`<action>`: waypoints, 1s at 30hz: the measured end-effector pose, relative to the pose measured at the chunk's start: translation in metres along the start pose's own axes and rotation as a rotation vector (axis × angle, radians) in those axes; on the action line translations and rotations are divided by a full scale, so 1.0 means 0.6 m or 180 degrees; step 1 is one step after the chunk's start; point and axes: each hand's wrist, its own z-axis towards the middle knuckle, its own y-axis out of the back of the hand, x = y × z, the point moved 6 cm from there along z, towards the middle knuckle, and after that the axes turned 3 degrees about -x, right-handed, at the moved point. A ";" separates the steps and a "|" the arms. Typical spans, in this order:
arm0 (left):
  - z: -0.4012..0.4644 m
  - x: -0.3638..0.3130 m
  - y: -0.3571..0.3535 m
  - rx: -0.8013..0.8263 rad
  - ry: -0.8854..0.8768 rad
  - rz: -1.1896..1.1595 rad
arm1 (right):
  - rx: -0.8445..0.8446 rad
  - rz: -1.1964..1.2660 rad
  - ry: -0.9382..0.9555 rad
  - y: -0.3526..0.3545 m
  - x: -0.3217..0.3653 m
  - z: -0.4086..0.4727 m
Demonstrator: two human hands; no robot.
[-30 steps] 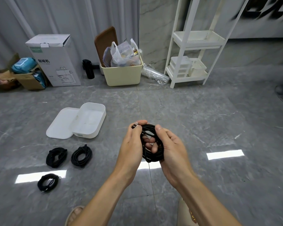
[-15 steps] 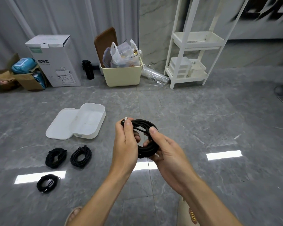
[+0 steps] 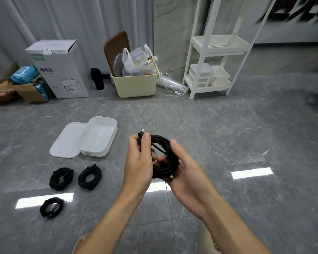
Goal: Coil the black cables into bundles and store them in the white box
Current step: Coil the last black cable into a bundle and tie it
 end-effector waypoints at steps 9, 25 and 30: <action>0.012 0.009 0.017 -0.0324 -0.0035 0.0153 | -0.0208 -0.0870 -0.0101 0.024 -0.001 -0.001; -0.007 -0.006 -0.005 0.0007 -0.0453 0.0282 | -0.0797 -0.1578 0.0358 0.041 0.012 0.008; -0.004 -0.006 -0.001 -0.0015 -0.0368 0.0174 | -0.0530 -0.1242 0.0202 0.032 0.011 0.011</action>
